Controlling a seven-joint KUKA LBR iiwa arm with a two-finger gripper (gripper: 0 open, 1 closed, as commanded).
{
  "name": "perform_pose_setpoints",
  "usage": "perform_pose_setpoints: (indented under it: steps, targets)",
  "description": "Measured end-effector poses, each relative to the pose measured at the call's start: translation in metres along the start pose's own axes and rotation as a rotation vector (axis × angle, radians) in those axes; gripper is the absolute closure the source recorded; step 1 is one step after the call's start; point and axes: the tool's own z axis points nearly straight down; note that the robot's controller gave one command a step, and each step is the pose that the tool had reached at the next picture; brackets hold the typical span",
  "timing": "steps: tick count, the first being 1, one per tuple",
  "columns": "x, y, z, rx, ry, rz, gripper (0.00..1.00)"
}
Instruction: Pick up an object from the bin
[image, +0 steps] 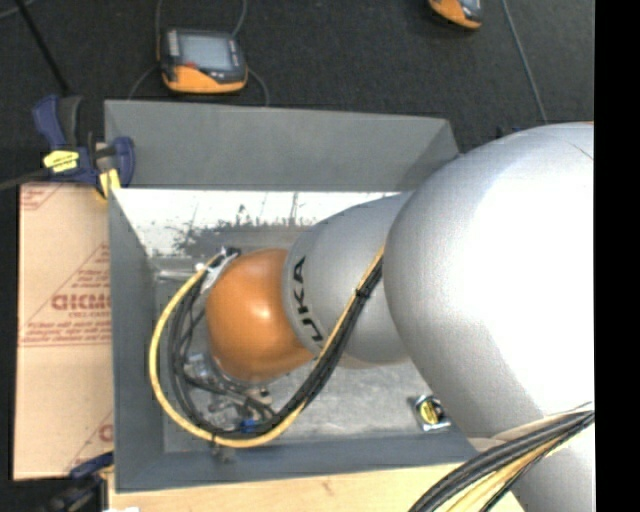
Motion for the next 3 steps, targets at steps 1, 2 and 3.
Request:
perform_pose_setpoints:
  steps: [1,2,3]
  targets:
    - [0.019,-0.062,-0.052,0.003,0.005,-0.061,0.00]
    - [0.025,-0.076,-0.001,0.002,-0.006,-0.278,0.00]
    - [0.027,-0.075,0.000,-0.001,0.002,-0.276,1.00]
